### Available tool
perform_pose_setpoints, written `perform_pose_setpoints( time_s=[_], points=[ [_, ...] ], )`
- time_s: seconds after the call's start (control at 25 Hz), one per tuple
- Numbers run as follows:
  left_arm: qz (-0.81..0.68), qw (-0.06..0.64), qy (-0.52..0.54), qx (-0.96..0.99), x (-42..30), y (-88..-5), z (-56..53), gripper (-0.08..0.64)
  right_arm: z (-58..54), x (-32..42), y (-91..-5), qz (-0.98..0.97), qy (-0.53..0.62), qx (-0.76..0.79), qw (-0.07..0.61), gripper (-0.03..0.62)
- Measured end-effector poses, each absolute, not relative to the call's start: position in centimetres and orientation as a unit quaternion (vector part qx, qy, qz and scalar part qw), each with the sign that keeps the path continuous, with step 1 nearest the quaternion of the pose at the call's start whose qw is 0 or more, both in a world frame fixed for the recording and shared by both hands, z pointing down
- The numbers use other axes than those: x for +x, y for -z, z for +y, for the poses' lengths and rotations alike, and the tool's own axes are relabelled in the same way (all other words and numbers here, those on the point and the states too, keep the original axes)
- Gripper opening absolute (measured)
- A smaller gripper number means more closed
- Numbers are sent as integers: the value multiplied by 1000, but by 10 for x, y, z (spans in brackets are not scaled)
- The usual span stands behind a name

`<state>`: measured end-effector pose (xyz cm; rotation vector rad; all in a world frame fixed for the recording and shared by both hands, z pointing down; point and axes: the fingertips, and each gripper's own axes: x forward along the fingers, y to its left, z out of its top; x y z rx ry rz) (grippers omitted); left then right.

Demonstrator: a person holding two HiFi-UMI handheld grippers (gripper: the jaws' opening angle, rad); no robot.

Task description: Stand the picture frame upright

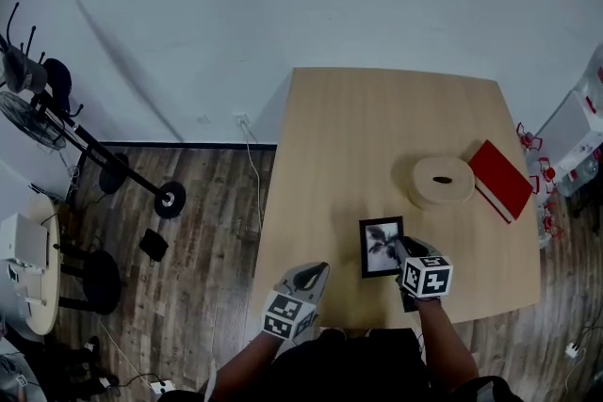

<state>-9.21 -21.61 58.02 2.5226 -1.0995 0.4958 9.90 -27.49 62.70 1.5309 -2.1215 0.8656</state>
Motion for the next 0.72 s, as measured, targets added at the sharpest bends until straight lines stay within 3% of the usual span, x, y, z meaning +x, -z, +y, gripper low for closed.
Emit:
perform_pose_setpoints(
  time_s=[0.72],
  points=[
    [-394, 177, -157, 888, 11, -563, -259, 5, -304, 274, -628, -693, -307, 635, 150, 67]
  ],
)
